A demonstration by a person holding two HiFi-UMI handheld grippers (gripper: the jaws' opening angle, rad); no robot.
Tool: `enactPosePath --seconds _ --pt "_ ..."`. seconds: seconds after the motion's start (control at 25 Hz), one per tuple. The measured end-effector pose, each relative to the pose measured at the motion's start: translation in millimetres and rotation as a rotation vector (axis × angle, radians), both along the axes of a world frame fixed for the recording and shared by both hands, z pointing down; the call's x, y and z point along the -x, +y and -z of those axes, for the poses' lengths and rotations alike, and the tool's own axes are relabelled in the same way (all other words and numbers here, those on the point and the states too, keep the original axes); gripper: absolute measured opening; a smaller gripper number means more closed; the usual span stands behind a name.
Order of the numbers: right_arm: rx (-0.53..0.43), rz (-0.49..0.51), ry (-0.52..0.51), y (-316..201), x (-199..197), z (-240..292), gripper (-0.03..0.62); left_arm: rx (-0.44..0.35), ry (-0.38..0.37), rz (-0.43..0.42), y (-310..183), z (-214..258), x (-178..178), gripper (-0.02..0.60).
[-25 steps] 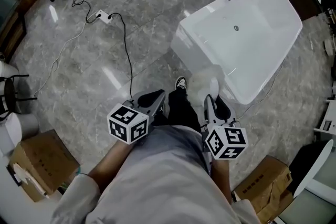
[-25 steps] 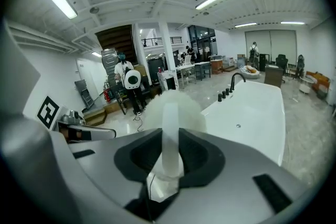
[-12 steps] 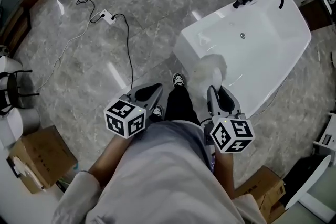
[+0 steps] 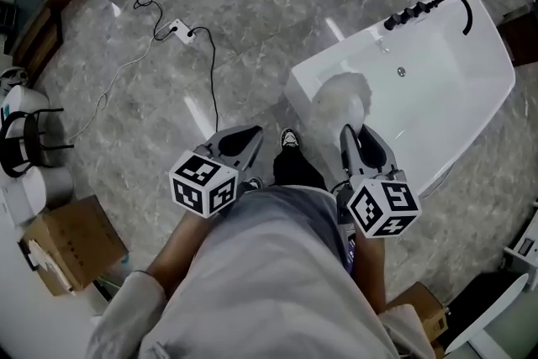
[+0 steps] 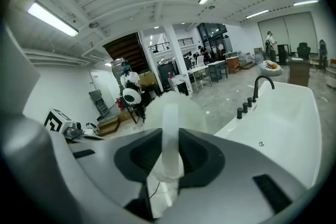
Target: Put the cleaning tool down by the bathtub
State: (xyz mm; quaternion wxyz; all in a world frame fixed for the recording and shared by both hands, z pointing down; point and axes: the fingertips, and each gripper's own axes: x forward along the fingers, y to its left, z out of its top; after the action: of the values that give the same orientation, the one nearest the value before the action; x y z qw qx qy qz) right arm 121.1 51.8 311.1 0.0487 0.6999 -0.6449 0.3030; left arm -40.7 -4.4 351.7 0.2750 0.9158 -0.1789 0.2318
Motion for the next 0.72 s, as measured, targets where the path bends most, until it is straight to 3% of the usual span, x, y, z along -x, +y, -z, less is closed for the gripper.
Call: enactPosePath --seconds 0.32,0.72 --pt "-0.019 0.017 -0.025 -40.2 -63.9 -17.0 0.081 -0.044 -0.006 0.035 -36.6 -3.6 -55.4 0.009" --pt "-0.051 0.126 -0.020 -80.1 -106.4 -16.6 0.081 -0.080 0.012 0.112 -59.8 1.2 -104.9 0.009"
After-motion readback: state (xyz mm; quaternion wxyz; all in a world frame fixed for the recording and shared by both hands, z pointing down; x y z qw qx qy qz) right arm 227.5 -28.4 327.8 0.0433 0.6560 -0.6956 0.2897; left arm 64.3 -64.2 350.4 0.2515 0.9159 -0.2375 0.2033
